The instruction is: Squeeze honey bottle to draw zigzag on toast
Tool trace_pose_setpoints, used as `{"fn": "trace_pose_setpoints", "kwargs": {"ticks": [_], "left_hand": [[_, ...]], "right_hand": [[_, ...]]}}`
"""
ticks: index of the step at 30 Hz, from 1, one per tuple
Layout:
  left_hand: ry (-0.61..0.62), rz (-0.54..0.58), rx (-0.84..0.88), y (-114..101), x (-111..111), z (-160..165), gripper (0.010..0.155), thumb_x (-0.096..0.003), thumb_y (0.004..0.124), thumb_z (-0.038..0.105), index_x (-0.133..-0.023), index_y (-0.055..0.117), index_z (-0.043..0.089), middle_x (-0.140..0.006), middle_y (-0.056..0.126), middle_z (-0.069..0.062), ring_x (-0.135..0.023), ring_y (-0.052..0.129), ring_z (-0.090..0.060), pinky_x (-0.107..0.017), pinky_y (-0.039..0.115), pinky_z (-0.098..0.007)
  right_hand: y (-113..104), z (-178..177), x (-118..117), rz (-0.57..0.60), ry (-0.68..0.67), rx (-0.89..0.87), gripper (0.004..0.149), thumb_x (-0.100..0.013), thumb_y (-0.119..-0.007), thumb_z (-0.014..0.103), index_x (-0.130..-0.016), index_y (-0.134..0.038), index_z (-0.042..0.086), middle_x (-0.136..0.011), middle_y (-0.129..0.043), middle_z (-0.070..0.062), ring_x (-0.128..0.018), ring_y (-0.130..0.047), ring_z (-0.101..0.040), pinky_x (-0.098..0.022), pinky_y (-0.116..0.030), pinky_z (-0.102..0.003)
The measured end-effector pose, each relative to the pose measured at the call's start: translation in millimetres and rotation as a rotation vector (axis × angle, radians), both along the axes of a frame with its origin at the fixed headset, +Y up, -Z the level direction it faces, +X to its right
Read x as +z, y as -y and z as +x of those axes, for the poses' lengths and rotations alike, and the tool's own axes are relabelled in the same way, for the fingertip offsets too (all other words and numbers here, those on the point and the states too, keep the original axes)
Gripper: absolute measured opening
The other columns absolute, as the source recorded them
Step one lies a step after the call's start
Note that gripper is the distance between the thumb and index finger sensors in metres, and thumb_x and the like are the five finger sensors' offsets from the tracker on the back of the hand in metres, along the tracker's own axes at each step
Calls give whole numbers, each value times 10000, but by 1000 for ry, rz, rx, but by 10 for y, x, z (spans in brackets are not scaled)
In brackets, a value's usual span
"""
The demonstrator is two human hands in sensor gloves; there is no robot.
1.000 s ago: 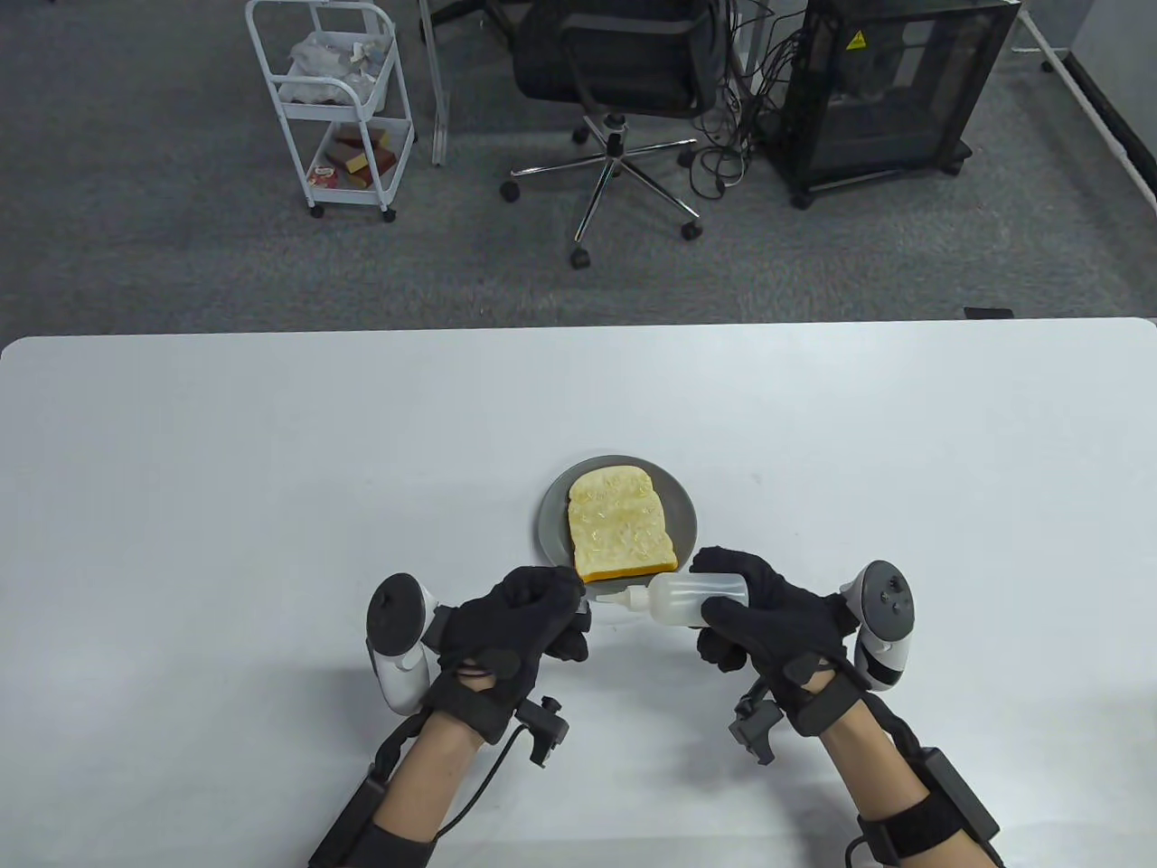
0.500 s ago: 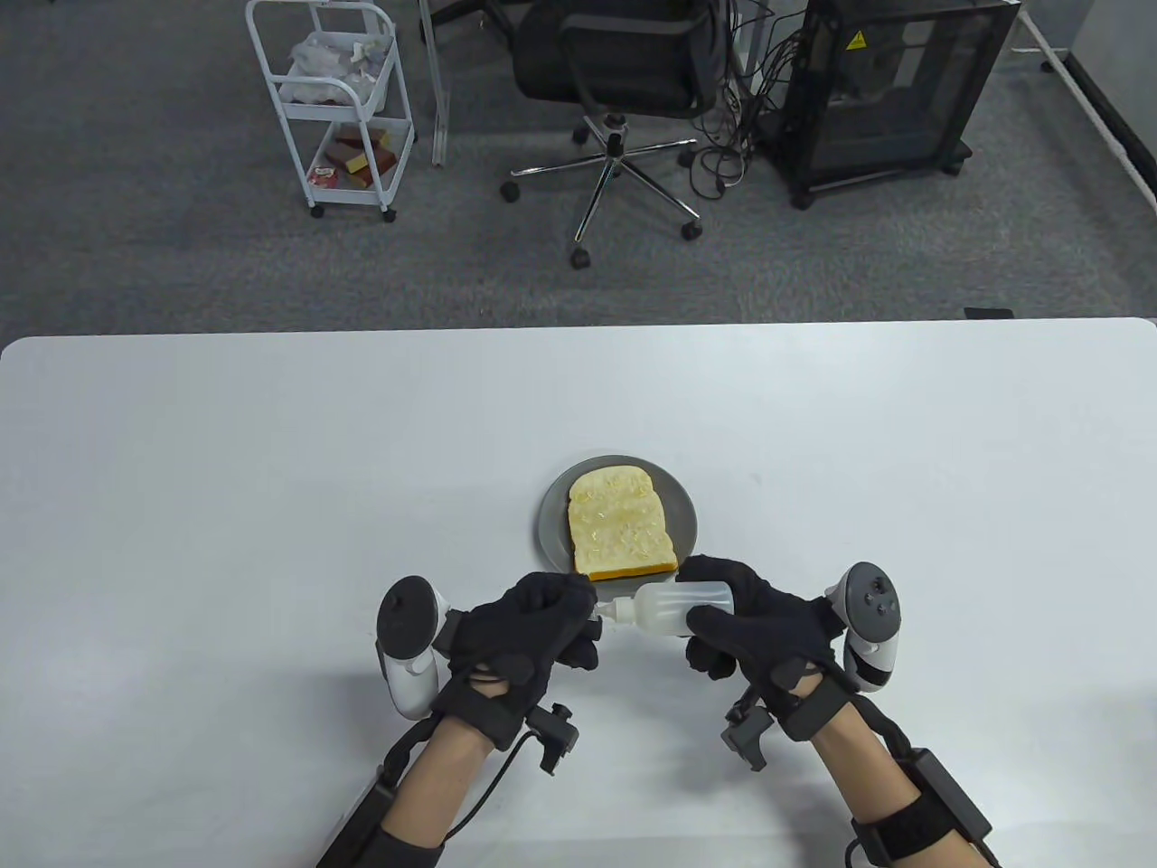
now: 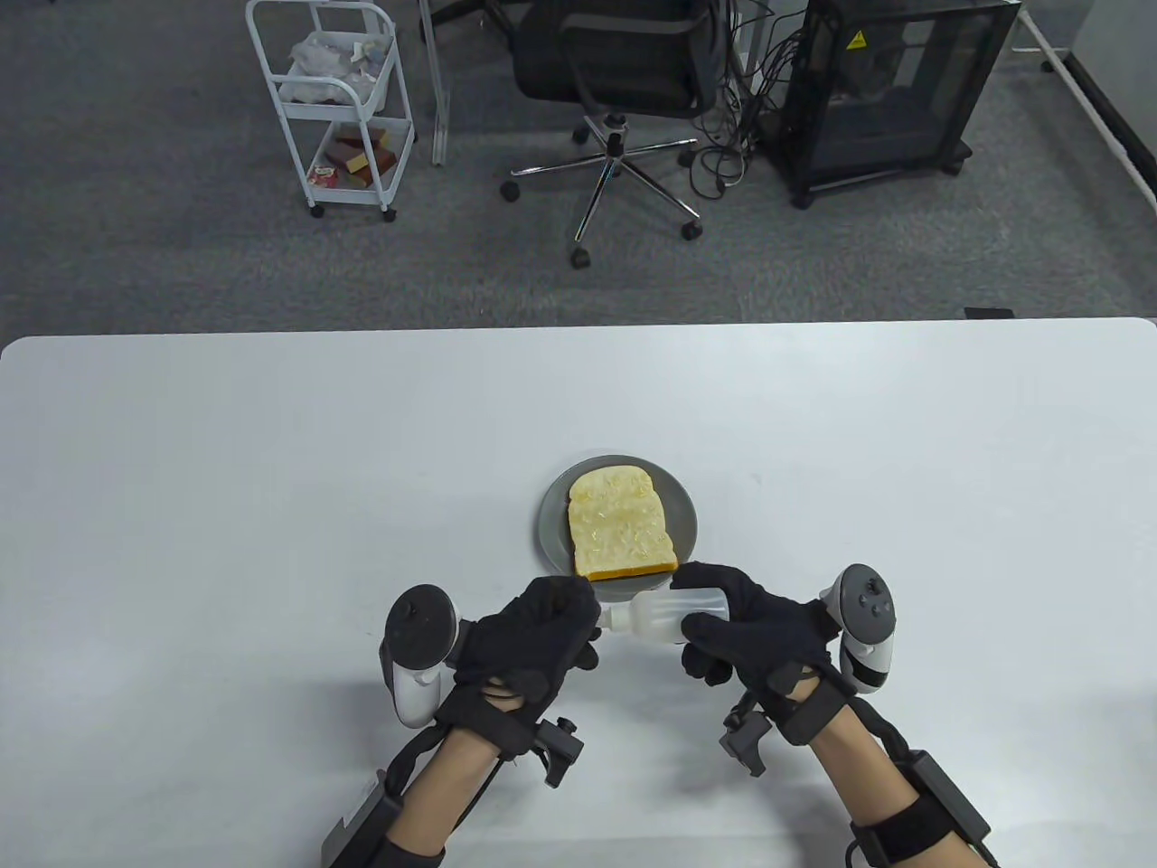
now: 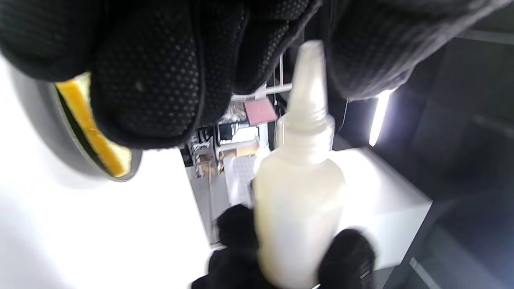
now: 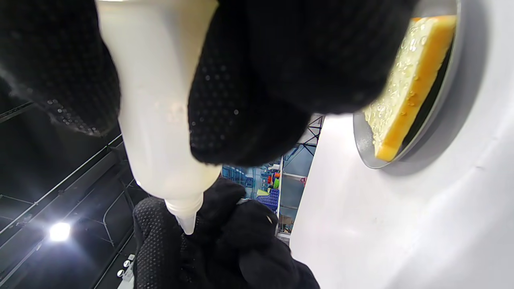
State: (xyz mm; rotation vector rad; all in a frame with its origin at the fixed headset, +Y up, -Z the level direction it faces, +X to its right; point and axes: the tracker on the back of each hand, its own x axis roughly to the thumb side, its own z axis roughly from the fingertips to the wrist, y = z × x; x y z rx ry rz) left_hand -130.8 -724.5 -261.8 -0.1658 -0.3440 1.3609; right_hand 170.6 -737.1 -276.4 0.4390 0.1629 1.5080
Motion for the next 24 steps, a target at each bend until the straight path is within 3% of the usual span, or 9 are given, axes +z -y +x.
{"fn": "trace_pose_setpoints", "kwargs": {"ticks": [2,5,7,10,15,18,20,22,24], "left_hand": [[67,39,-9,-22,-31,45,498,-553,760,532,-800,869,113,-599,1027,-161,-305,1085,-259,-312,874,-482],[8,7,-45,-4,-25,50,527,-545,699,537,-608,964,86,-317,1082,-64,-14,1052,-139,-155,906,-418],[12,-37,-62,17,-6,35,545,-546,688,553,-538,992,102,-238,1090,-29,64,1033,-109,-110,912,-399],[23,8,-82,3,-6,34,524,-539,730,560,-616,958,95,-331,1078,-80,-31,1043,-140,-180,899,-417],[95,118,-120,-112,36,81,478,-523,797,471,-853,762,127,-669,952,-152,-367,1028,-210,-365,858,-453],[91,62,-51,-68,43,72,593,-533,813,532,-937,662,126,-794,876,-164,-481,1019,-263,-399,835,-477],[7,26,-13,-21,49,50,685,-515,760,625,-906,707,66,-733,899,-223,-424,1018,-321,-361,815,-516],[-2,22,-35,0,24,37,611,-520,717,629,-718,909,85,-481,1051,-164,-175,1072,-250,-244,871,-480],[48,17,-45,-10,3,43,515,-541,751,555,-666,929,88,-396,1060,-114,-87,1055,-183,-206,885,-448]], "right_hand": [[8,-19,-2,9,-2,26,782,-432,-960,574,-974,-727,62,-697,-978,-143,-306,-1086,-175,-161,-955,-226],[15,-38,17,1,-3,19,773,-429,-967,569,-973,-734,71,-700,-979,-144,-308,-1086,-181,-162,-954,-231],[14,-43,13,14,-6,43,769,-428,-966,572,-973,-738,81,-700,-981,-138,-313,-1085,-179,-165,-955,-229],[25,-46,12,13,-7,54,771,-431,-964,570,-974,-731,75,-706,-978,-142,-311,-1087,-178,-163,-955,-229],[72,-14,-16,-45,-18,-4,775,-433,-958,579,-964,-739,59,-690,-985,-140,-303,-1089,-177,-157,-956,-228],[56,-2,-15,-47,-14,-28,774,-435,-958,578,-967,-736,62,-696,-982,-142,-308,-1088,-181,-162,-955,-231],[42,-5,-14,-29,-18,-9,775,-436,-956,580,-970,-733,65,-701,-979,-141,-314,-1087,-179,-166,-955,-228],[46,-11,-11,-30,-14,-3,776,-434,-957,579,-970,-732,63,-702,-978,-142,-316,-1086,-181,-167,-955,-231],[61,-22,-8,-40,-19,4,779,-435,-956,575,-971,-730,57,-704,-975,-151,-318,-1086,-188,-169,-954,-236]]}}
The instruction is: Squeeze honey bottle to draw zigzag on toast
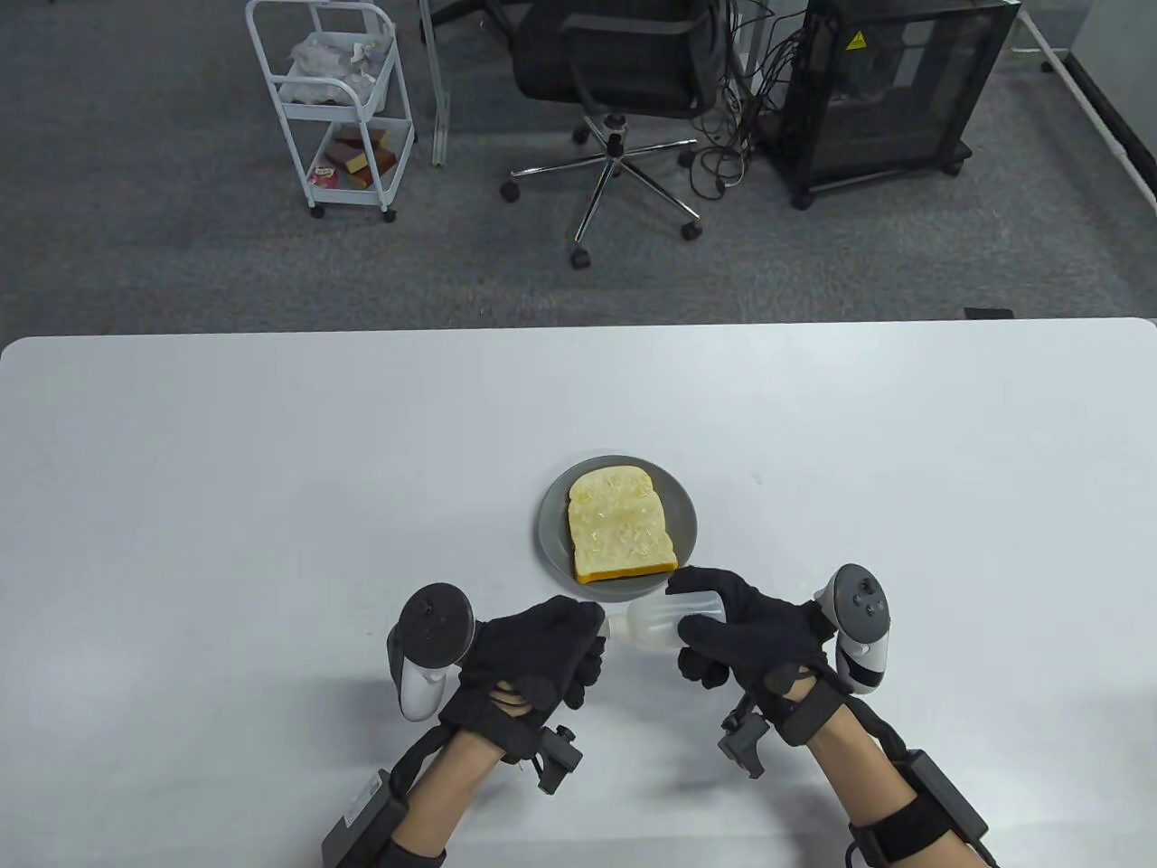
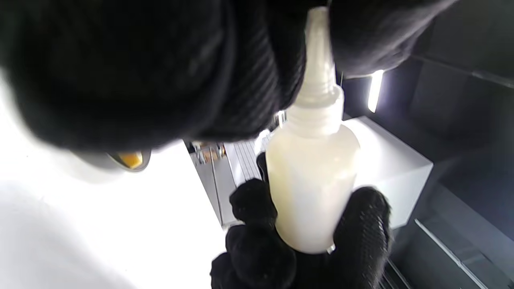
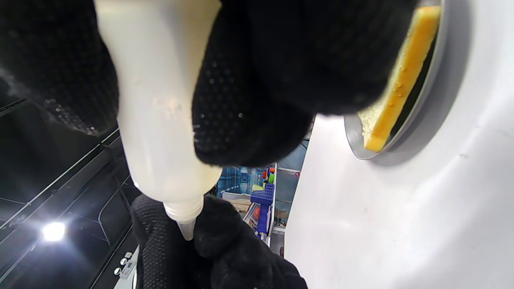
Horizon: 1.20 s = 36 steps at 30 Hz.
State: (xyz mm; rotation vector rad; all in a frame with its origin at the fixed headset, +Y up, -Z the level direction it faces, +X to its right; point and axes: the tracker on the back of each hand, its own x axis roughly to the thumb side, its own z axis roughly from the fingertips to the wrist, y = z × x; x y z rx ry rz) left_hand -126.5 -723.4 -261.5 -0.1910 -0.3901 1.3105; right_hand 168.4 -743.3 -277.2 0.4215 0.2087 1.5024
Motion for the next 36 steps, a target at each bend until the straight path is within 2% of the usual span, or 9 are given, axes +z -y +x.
{"fn": "trace_pose_setpoints", "kwargs": {"ticks": [6,9,11,13,14,17,22,30,36], "left_hand": [[7,106,-74,-161,68,22,481,-524,819,460,-795,806,63,-540,990,-163,-223,1043,-176,-290,879,-443],[4,53,-10,-112,66,14,590,-523,813,532,-885,729,74,-673,949,-190,-370,1056,-256,-339,861,-479],[-3,-11,27,-55,68,3,650,-523,734,635,-806,827,57,-567,1005,-193,-260,1059,-272,-284,855,-492],[-38,-5,-14,-41,42,-10,551,-531,749,567,-654,938,64,-372,1069,-139,-63,1059,-209,-179,882,-460],[-58,11,-51,-54,42,-20,519,-537,763,549,-644,942,74,-351,1069,-113,-41,1052,-172,-166,890,-438],[-94,36,-63,-106,54,-59,495,-529,783,521,-666,919,65,-361,1059,-110,-45,1053,-133,-165,903,-418],[-126,50,-102,-136,92,-57,476,-524,807,472,-712,862,39,-413,1035,-149,-102,1068,-130,-192,912,-424],[-103,241,-225,-287,163,56,471,-520,834,460,-717,856,32,-429,1031,-169,-116,1071,-158,-203,905,-440],[9,355,-355,-317,189,232,475,-516,846,460,-740,847,40,-466,1018,-184,-154,1068,-188,-238,891,-453]], "right_hand": [[87,-10,-31,-70,-50,-6,776,-451,-921,598,-954,-740,36,-697,-977,-159,-323,-1092,-201,-170,-961,-248],[84,4,-42,-72,-32,-47,772,-453,-921,595,-953,-740,35,-697,-976,-152,-333,-1089,-194,-177,-961,-242],[89,4,-40,-62,-40,-23,771,-453,-923,591,-953,-740,34,-698,-975,-151,-331,-1089,-195,-178,-960,-243],[89,-19,-31,-65,-64,-20,767,-455,-923,590,-953,-741,35,-702,-973,-155,-334,-1089,-201,-180,-960,-247],[84,-24,-25,-67,-54,-5,767,-452,-930,578,-957,-736,35,-711,-966,-166,-347,-1086,-217,-189,-958,-262],[41,-53,-28,-18,-111,77,771,-450,-944,560,-980,-712,51,-767,-942,-175,-446,-1062,-292,-267,-942,-351],[-72,-178,49,156,-219,465,789,-459,-939,561,-1035,-660,100,-883,-899,-141,-671,-962,-392,-466,-834,-553],[-90,-312,105,187,-232,523,786,-459,-903,588,-1027,-695,86,-881,-914,-164,-701,-921,-455,-508,-748,-648],[-118,-442,148,293,-203,704,777,-426,-952,572,-1005,-733,104,-905,-906,-172,-738,-910,-463,-530,-705,-694]]}}
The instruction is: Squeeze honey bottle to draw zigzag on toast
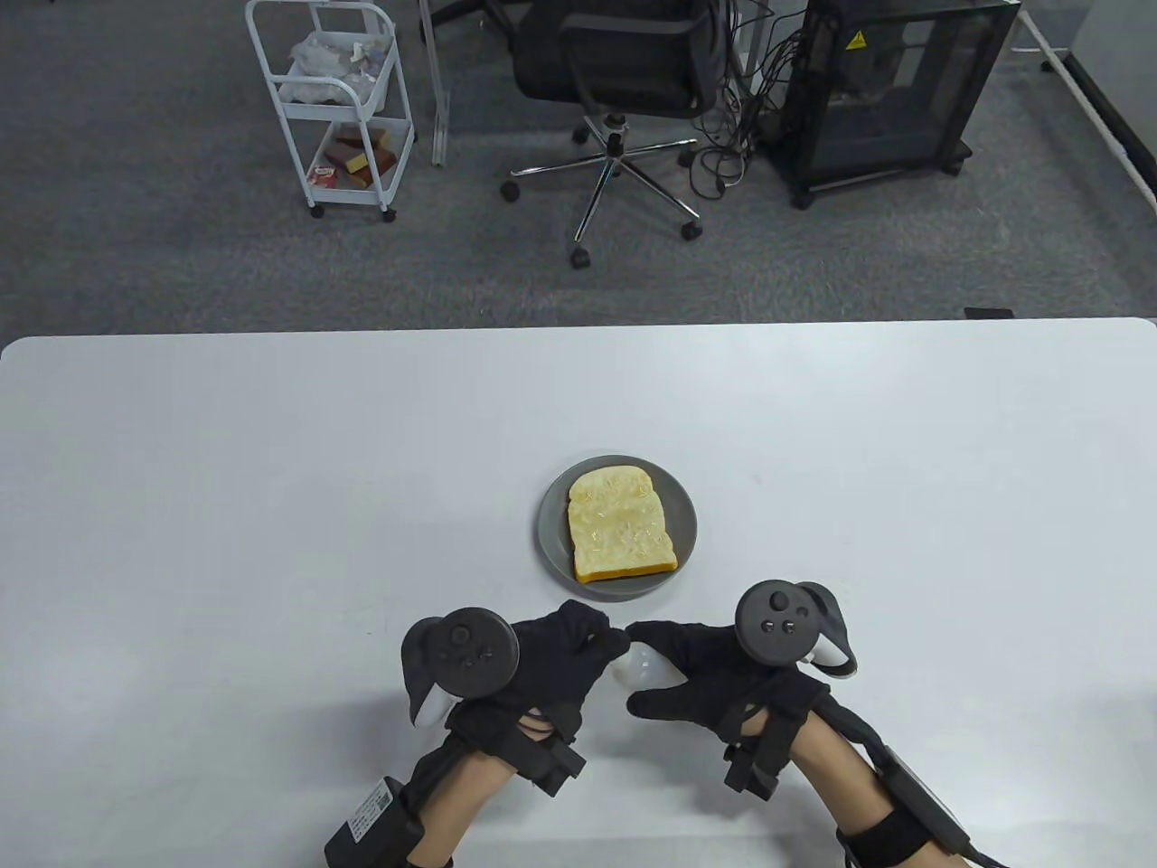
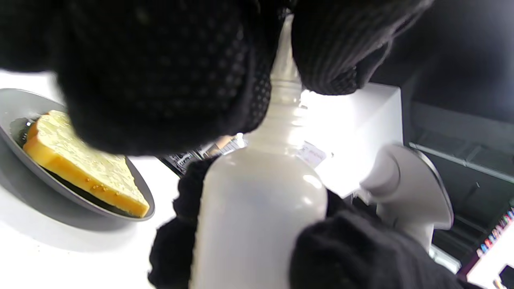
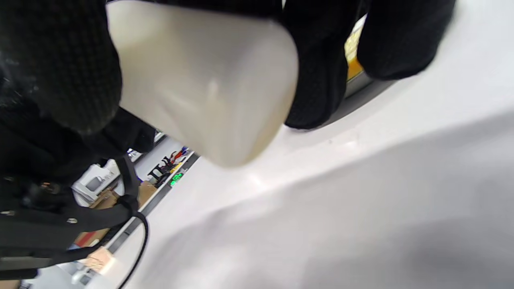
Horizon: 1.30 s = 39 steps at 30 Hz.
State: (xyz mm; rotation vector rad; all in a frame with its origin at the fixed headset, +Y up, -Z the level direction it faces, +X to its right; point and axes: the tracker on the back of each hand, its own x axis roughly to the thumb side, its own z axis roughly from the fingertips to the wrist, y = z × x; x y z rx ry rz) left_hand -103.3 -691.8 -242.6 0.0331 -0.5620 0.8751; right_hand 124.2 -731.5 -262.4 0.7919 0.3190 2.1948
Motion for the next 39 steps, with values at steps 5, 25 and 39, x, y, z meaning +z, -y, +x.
{"fn": "trace_pose_setpoints", "kwargs": {"ticks": [5,25,39], "left_hand": [[31,44,-86,3,54,113,578,-519,832,494,-873,777,40,-654,979,-225,-351,1076,-295,-326,846,-509],[-378,133,-724,123,-340,-684,909,-481,606,810,-1125,371,213,-1192,358,-219,-1067,402,-576,-698,360,-755],[-396,106,-682,163,-391,-774,888,-486,619,787,-1118,398,203,-1187,373,-222,-1066,405,-574,-697,337,-763]], "right_hand": [[-76,-15,-5,122,85,164,780,-384,-990,573,-987,-755,137,-917,-831,-197,-731,-856,-462,-516,-766,-618],[16,1261,-1389,152,920,291,805,-349,-1027,475,-991,-710,107,-900,-889,-182,-672,-958,-394,-488,-817,-560],[259,1390,-1696,69,985,297,837,-357,-1010,471,-993,-690,32,-888,-889,-209,-669,-943,-440,-467,-802,-581]]}}
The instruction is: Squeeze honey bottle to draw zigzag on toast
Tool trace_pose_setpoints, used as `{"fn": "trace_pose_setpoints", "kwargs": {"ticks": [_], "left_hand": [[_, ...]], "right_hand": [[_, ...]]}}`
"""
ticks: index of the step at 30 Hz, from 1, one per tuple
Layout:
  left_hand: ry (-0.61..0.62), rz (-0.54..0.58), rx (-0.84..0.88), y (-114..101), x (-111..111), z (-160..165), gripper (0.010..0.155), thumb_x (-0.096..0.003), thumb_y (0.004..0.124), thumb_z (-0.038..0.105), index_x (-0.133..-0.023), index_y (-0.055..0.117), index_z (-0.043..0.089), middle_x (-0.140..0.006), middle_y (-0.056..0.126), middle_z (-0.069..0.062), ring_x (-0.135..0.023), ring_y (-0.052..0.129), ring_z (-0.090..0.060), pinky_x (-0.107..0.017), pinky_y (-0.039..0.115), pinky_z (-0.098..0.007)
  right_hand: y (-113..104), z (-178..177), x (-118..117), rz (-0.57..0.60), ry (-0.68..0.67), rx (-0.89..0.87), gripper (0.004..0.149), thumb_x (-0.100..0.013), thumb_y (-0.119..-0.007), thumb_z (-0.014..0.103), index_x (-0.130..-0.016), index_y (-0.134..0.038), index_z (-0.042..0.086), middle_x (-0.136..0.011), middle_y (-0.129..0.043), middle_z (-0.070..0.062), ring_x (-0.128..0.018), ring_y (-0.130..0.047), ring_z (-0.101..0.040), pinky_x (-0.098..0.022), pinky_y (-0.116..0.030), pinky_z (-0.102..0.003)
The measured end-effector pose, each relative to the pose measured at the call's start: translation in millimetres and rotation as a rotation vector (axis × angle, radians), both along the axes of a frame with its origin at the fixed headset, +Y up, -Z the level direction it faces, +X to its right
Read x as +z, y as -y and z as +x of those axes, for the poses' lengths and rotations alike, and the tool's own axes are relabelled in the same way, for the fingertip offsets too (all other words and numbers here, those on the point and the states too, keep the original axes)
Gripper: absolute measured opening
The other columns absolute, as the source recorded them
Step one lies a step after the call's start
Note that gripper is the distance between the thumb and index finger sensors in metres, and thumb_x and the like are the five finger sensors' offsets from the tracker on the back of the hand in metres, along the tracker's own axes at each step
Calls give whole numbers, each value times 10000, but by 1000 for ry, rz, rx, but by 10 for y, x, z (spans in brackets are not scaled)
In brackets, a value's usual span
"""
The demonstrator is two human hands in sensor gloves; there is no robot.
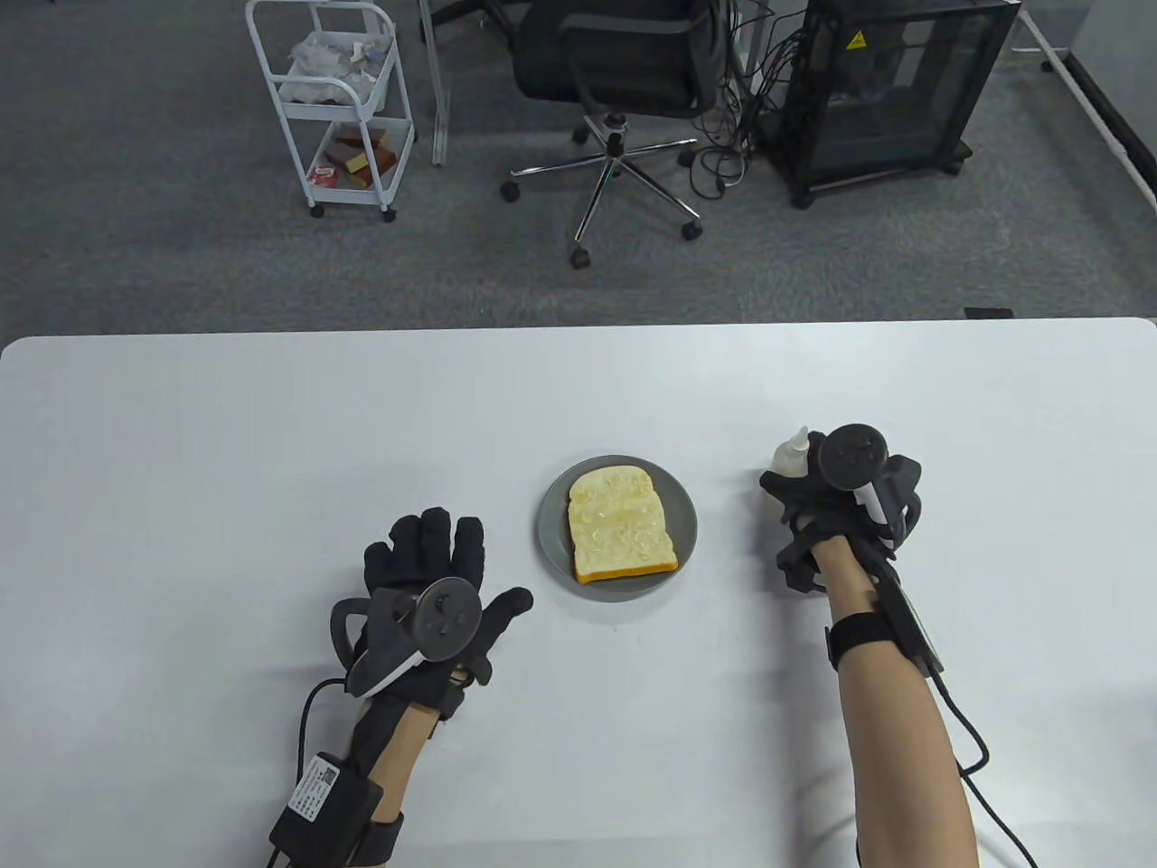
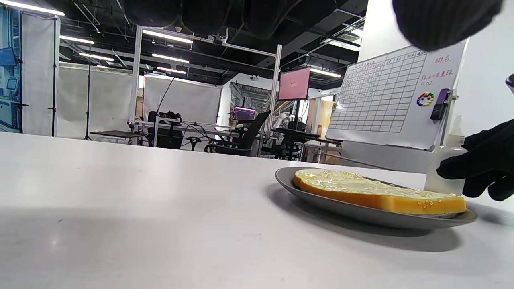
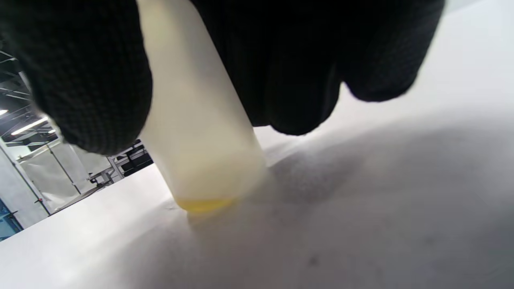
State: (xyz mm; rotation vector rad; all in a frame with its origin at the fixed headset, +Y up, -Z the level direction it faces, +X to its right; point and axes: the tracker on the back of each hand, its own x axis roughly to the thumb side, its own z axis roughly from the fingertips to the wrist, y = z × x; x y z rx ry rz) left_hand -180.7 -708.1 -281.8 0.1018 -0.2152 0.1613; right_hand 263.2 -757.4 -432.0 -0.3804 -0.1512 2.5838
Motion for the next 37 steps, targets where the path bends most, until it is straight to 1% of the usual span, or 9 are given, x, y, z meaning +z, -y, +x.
{"fn": "trace_pose_setpoints", "kwargs": {"ticks": [4,9,12,16,19,24,27,29,37], "left_hand": [[-5,3,1,-5,4,-11,891,-484,617,788,-1118,399,202,-1186,375,-221,-1065,409,-573,-698,338,-763],[-7,13,11,-40,9,-32,889,-485,618,786,-1118,397,202,-1185,378,-224,-1062,416,-574,-697,338,-763],[-9,18,15,-63,23,-43,892,-485,614,789,-1119,391,203,-1185,376,-224,-1063,414,-575,-697,336,-764],[-9,29,13,-84,37,-42,895,-481,603,795,-1120,388,207,-1186,374,-223,-1063,412,-576,-695,333,-769],[-7,23,17,-85,42,-45,901,-478,586,806,-1123,375,212,-1194,343,-222,-1067,397,-579,-690,316,-783],[-3,-49,14,-64,56,-14,927,-472,555,835,-1132,293,240,-1211,245,-206,-1081,284,-598,-677,268,-814],[5,-92,-3,-43,64,25,937,-470,538,846,-1131,232,257,-1215,183,-196,-1083,221,-601,-669,234,-827],[5,-96,-24,-49,77,32,940,-471,529,852,-1129,201,266,-1214,146,-192,-1084,196,-600,-666,227,-831],[7,-93,-30,-57,94,46,937,-474,536,847,-1127,201,266,-1214,138,-188,-1084,179,-592,-664,193,-829]], "right_hand": [[-109,23,53,11,-27,102,952,-359,-982,517,-1033,-593,-31,-945,-803,-265,-732,-868,-492,-480,-778,-591],[-332,10,295,47,-126,74,988,-374,-966,529,-1048,-541,-55,-975,-738,-302,-765,-804,-544,-496,-739,-624],[-498,-64,583,88,-209,100,976,-403,-934,529,-1058,-517,-62,-988,-709,-318,-781,-776,-565,-506,-721,-640],[-757,-208,1034,209,-275,170,935,-450,-859,546,-1069,-507,-59,-1005,-684,-330,-798,-749,-599,-515,-705,-660],[-889,-320,1361,237,-350,208,900,-484,-807,562,-1088,-511,-36,-1042,-637,-344,-831,-706,-631,-531,-687,-677],[-842,-414,1646,245,-401,287,876,-505,-742,587,-1121,-484,20,-1115,-534,-339,-901,-576,-685,-572,-616,-730],[-709,-417,1736,194,-431,336,934,-479,-627,670,-1147,-366,71,-1171,-286,-322,-910,-289,-763,-557,-389,-856],[-670,-393,1771,122,-433,396,963,-478,-565,702,-1151,-256,88,-1170,-167,-317,-907,-186,-765,-543,-311,-879],[-599,-419,1759,60,-452,438,971,-478,-582,701,-1141,-221,90,-1165,-158,-315,-915,-169,-748,-552,-294,-872]]}}
